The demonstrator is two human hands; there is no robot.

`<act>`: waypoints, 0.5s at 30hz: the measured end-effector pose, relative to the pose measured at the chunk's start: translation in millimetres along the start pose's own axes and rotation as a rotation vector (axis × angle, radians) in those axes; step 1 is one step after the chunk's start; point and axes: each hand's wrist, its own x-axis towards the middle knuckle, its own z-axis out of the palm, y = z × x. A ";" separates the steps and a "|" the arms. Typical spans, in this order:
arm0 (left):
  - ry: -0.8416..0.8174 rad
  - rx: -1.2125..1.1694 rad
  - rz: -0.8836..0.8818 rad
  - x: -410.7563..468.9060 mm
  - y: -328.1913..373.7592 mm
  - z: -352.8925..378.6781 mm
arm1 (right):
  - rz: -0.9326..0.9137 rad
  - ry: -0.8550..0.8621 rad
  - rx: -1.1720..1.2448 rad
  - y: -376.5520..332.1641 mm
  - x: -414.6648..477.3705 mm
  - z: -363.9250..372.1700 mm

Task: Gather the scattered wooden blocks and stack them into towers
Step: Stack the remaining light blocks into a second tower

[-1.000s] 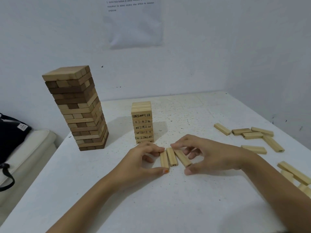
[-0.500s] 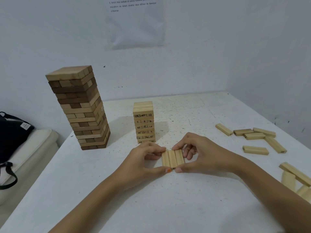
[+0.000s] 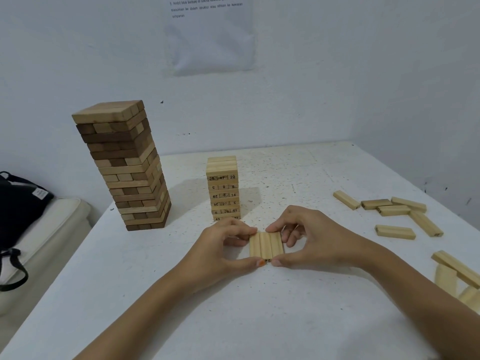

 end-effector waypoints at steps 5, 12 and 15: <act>-0.002 0.009 0.000 -0.6 -0.1 -1.5 | -0.027 0.017 -0.028 -0.1 0.2 2.5; 0.025 0.007 -0.018 -1.2 0.6 -2.2 | -0.079 0.026 -0.008 1.9 1.3 3.4; 0.050 0.004 -0.027 -2.5 2.1 -2.5 | -0.095 0.036 -0.003 4.7 2.3 6.0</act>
